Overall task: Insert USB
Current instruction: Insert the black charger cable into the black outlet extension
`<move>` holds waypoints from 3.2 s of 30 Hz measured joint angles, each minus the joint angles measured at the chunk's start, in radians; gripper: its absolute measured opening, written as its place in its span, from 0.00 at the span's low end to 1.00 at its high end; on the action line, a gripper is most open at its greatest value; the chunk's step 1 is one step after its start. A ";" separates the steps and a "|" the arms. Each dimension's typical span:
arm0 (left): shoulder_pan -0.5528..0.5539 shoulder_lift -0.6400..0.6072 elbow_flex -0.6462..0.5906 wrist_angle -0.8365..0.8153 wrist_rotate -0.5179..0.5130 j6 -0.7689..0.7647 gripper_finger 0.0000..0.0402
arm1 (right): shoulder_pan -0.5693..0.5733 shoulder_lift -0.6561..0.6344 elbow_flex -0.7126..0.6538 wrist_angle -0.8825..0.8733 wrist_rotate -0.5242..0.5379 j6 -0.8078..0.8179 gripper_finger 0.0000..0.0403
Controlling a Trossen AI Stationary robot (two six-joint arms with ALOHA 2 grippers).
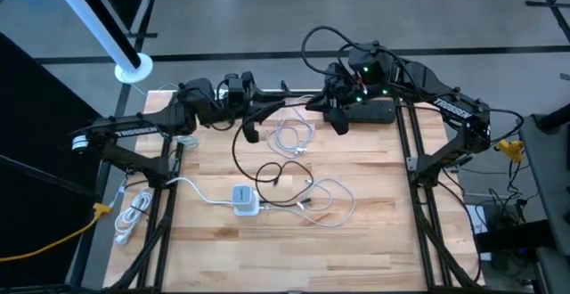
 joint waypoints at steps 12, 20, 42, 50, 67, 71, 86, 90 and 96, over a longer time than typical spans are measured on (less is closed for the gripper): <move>-0.010 0.003 0.000 0.028 0.042 -0.001 0.19 | 0.000 -0.001 0.004 0.006 -0.001 -0.004 0.05; -0.011 0.014 0.000 0.111 0.065 -0.001 0.19 | 0.000 -0.001 -0.005 0.002 -0.003 0.003 0.05; -0.013 0.036 0.000 0.052 -0.012 0.007 0.02 | 0.000 -0.001 0.046 -0.133 -0.004 -0.010 0.38; -0.011 0.102 0.000 0.055 -0.011 -0.009 0.02 | 0.000 0.053 0.055 -0.192 -0.026 -0.033 0.48; -0.036 0.114 0.000 0.056 0.135 0.005 0.02 | -0.022 0.151 0.100 -0.330 -0.327 -0.023 0.34; -0.037 0.114 0.000 0.055 0.145 0.004 0.02 | -0.020 0.161 0.098 -0.330 -0.326 -0.009 0.29; -0.040 0.114 0.000 0.050 0.141 0.011 0.02 | -0.014 0.167 0.098 -0.315 -0.321 -0.039 0.02; -0.040 0.113 0.000 0.052 0.141 0.011 0.07 | -0.010 0.167 0.096 -0.287 -0.318 -0.042 0.02; -0.037 0.113 0.000 0.011 0.141 0.011 0.16 | -0.011 0.167 0.096 -0.254 -0.316 -0.060 0.00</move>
